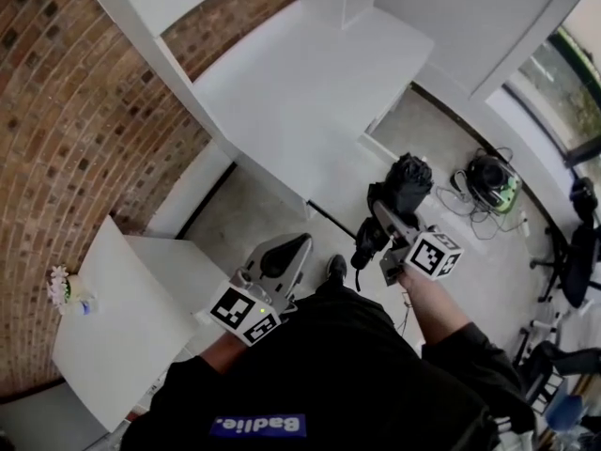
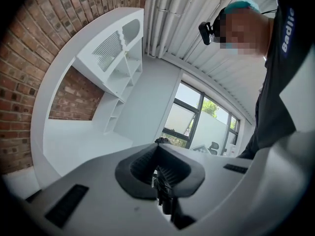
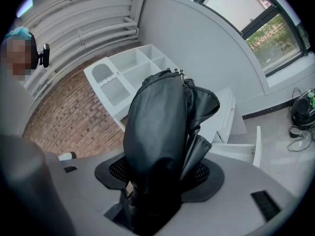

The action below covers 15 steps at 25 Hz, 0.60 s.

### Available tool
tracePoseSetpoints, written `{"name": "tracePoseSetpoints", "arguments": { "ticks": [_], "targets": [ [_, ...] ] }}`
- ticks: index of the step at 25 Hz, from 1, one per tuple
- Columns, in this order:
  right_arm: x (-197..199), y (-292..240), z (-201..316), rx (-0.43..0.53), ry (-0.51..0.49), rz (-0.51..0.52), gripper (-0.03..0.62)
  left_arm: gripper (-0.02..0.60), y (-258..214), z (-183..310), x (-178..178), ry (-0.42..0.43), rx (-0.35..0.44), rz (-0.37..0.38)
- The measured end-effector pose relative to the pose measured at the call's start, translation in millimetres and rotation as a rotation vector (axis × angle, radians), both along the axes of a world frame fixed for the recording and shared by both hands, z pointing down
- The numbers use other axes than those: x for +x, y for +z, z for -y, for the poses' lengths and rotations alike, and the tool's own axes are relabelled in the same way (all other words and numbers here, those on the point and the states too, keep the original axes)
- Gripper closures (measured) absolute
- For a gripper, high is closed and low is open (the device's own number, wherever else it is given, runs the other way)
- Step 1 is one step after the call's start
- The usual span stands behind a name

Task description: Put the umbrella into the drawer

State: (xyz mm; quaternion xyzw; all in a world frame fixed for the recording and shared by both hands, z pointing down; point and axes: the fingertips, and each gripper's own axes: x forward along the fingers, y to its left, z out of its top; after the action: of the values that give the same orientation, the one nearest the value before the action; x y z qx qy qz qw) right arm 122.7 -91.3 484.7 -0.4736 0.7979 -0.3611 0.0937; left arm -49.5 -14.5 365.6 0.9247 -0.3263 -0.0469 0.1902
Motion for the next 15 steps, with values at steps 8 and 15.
{"name": "tracePoseSetpoints", "arguments": {
  "ticks": [8, 15],
  "targets": [
    [35, 62, 77, -0.101, -0.050, -0.002, 0.309, 0.584, 11, 61, 44, -0.083, -0.026, 0.025],
    [51, 123, 122, -0.218, -0.022, 0.000, 0.309, 0.584, 26, 87, 53, -0.121, -0.082, 0.032]
  ]
}}
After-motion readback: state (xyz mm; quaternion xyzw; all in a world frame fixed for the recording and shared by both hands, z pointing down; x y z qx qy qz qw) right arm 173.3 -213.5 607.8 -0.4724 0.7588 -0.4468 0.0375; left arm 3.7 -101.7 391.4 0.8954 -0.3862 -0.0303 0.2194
